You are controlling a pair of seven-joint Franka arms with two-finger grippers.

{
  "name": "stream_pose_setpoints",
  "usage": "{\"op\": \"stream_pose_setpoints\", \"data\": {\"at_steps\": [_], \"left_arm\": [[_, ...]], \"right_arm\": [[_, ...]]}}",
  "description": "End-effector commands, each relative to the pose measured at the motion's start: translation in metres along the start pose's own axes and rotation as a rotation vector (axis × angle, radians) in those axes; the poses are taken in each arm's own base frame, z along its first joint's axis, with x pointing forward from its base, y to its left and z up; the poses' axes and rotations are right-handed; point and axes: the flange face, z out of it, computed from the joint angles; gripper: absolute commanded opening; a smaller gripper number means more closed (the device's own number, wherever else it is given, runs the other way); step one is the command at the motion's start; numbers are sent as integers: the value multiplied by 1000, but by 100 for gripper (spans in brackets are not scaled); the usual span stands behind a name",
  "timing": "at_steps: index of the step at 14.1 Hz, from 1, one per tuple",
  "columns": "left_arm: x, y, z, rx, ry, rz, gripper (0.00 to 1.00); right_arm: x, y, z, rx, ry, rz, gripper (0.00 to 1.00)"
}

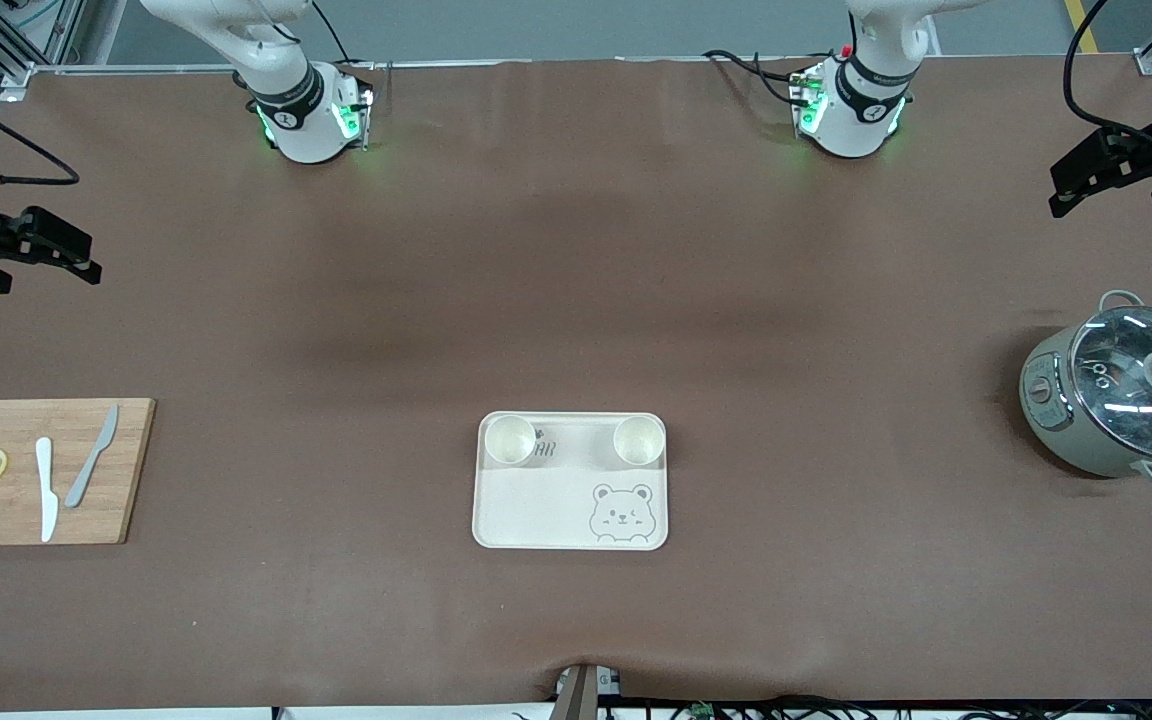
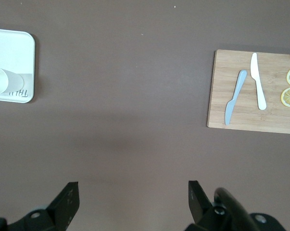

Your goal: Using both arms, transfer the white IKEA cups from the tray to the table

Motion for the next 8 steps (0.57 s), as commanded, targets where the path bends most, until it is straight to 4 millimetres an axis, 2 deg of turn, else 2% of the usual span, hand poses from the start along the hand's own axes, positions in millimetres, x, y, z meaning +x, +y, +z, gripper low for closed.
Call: {"op": "stream_pose_setpoints", "data": {"at_steps": [1,4,6,8], "left_arm": [[1,-1,-4,13,0,10,100],[5,2,-1,9,6,16,100],[21,0,9,-9,12,18,100],[41,9,36,-25,-32,20,100]], "right_arm": [[3,3,-4,-9,6,2,100],[4,-5,-5,-15,5,-15,100],[7,-1,1,-14,-4,-12,100],[13,8,16,-10,-31,4,100]]}}
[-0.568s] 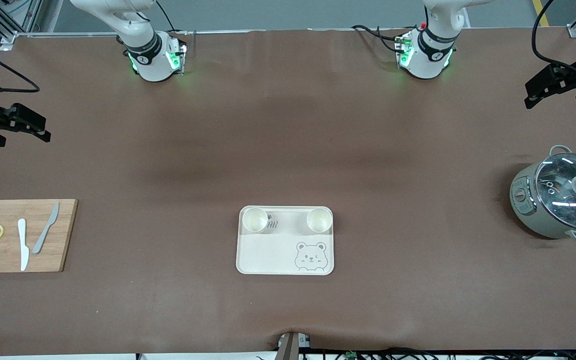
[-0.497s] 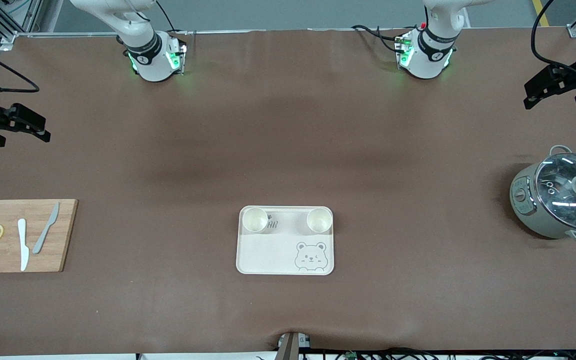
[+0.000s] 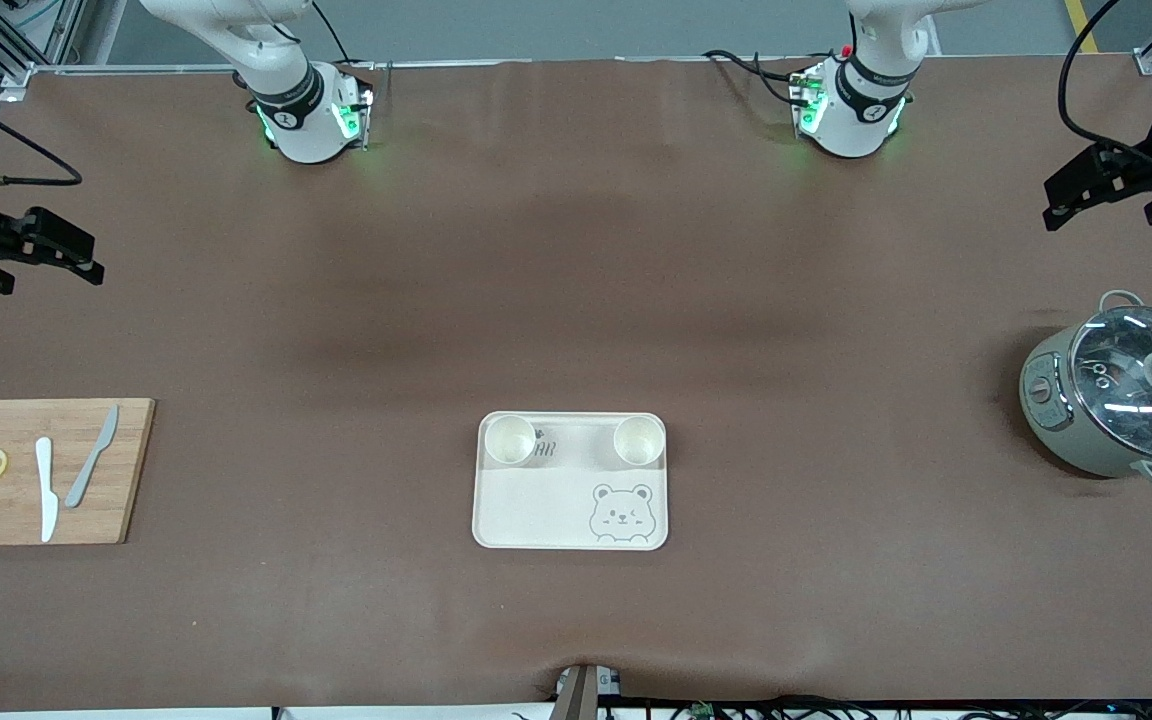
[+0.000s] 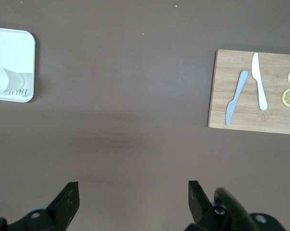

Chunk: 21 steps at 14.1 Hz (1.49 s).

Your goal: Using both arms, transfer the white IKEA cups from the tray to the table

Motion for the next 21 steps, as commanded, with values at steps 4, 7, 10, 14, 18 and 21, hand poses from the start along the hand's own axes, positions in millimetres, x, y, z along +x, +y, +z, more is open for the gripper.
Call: {"op": "stream_pose_setpoints", "data": {"at_steps": [4,7,10,14,18,21], "left_arm": [[56,25,60,-107,-42,30,100],[63,70,84,-110,-81,62,100],[67,119,104,-109,-97,-36,100],[67,190,127,-111,-71,-106,100],[79,239,172,-135,-57,-143,100],[94,265,209,-178,-21,-170,100]], "right_arm": [[14,8,13,-14,-24,-1,100],[14,10,12,-8,-19,4,100],[18,11,17,-6,-23,4,100],[24,11,29,3,-39,8,100],[33,4,45,-4,-61,-3,100],[48,13,82,11,-115,7,100]]}}
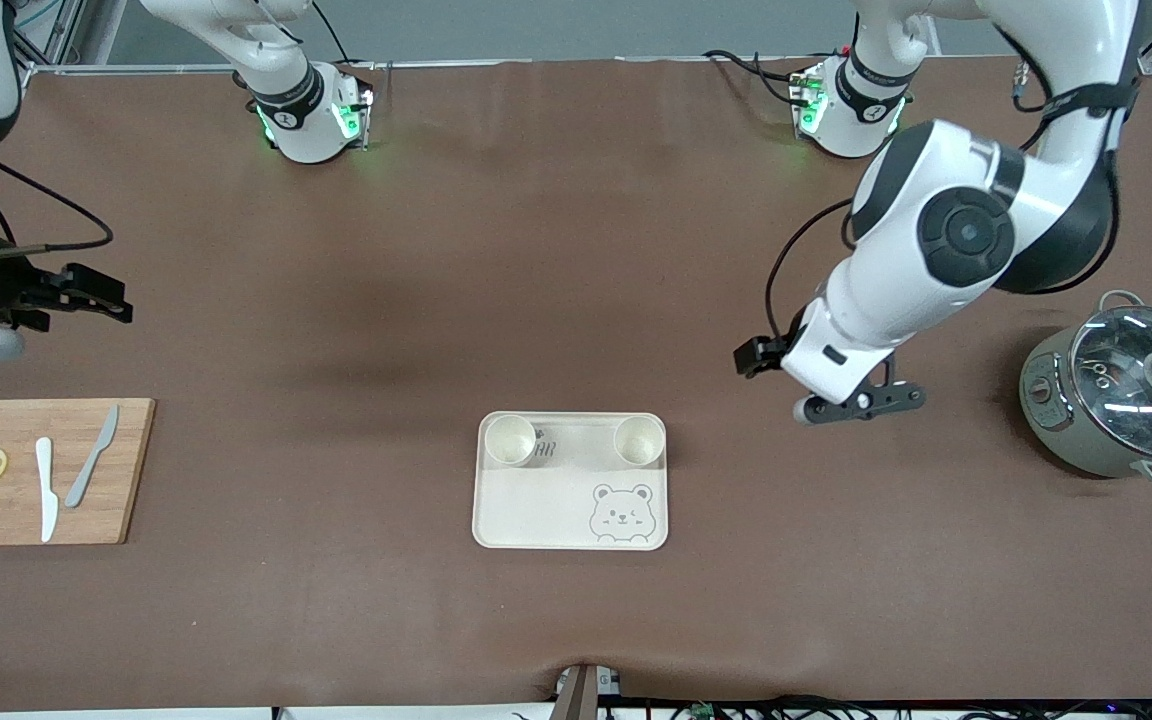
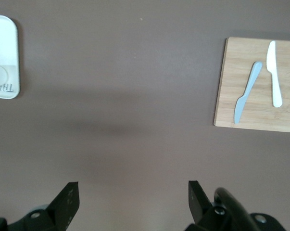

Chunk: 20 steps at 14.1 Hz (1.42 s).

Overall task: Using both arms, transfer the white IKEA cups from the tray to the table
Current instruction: 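Reach the left gripper to one cup while the right gripper reaches the other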

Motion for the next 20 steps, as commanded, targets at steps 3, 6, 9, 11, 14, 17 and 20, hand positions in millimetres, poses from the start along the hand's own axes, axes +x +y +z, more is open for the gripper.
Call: {"op": "stream_pose_setpoints", "data": {"at_steps": [3,6,9,11,14,17,20], "left_arm": [[13,33,54,-48,34,-32,100],[10,52,87,-48,48,-41,100],[3,68,123,-11,54,-46,100],[5,75,151,-28,69,-39,96],[2,83,175,-31,72,-46,80],[-2,88,196,-20,79,-24,62],[-10,97,210,-21,72,-7,47]], "right_arm": [[25,14,29,-19,-21,2,100],[42,27,54,-28,-18,39,100],[58,22,97,-25,-80,133,100],[71,14,115,-22,-66,152,100],[97,-20,144,2,2,125,100],[108,-57,171,24,-6,257,100],[109,-113,186,7,-26,418,100]]}}
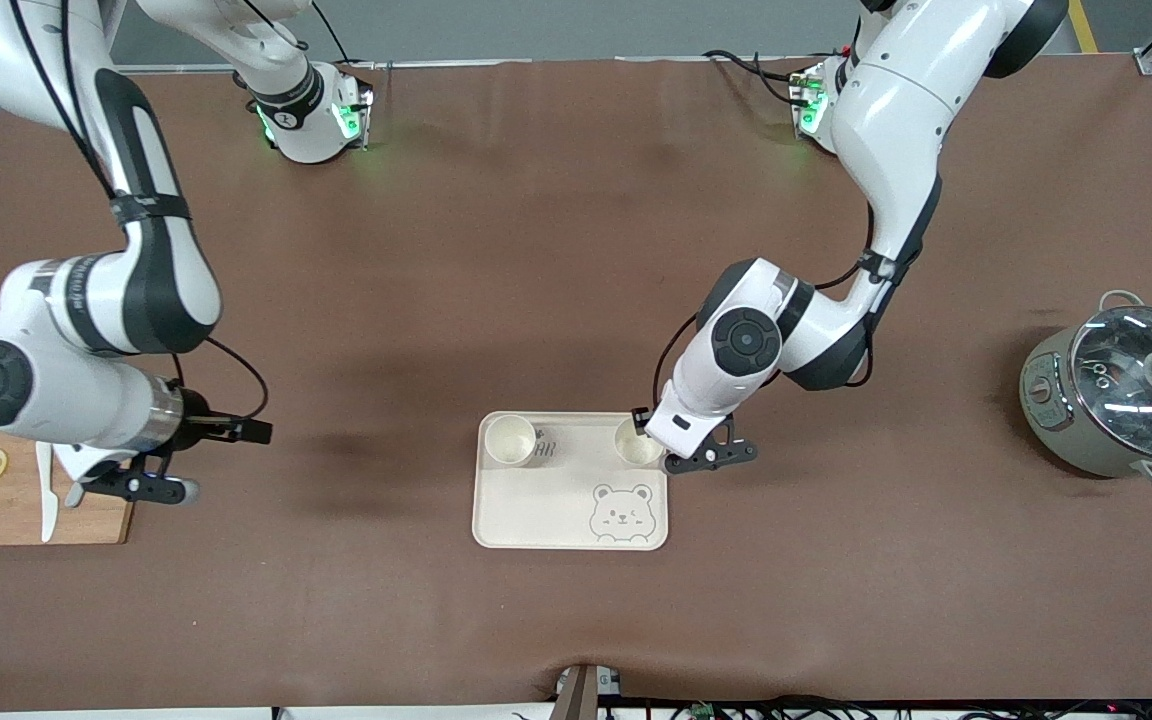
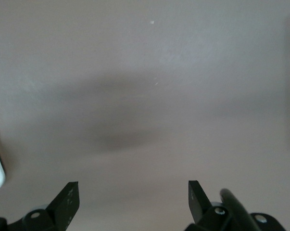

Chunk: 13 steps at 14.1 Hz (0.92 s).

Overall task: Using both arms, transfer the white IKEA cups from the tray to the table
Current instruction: 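Reach the left gripper to one cup while the right gripper reaches the other, then close the left gripper on one cup while the right gripper grasps the other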

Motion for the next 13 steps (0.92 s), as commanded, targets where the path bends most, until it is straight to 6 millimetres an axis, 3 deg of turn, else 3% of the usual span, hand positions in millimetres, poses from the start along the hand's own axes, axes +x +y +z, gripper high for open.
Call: {"op": "stream_pose_setpoints", "data": {"at_steps": [1,3,5,8,10,13], "left_arm": [[-3,11,8,5,23,3,39],[-2,11,10,-5,31,3,26],[-1,11,9,-4,34,8,0],[3,10,-3,-9,48,5,0],[13,3,-44,-13,78,-9,0],[42,-40,-112,13,105,-43,0]], "right_arm": [[-11,-48,8,-5,-5,129,100],[-18,-73,6,8,24,165,100],[-20,-92,16,24,47,237,100],[-40,-138,27,79,29,327,100],[-48,-163,45,111,17,345,100],[-67,-203,61,140,31,412,100]]}}
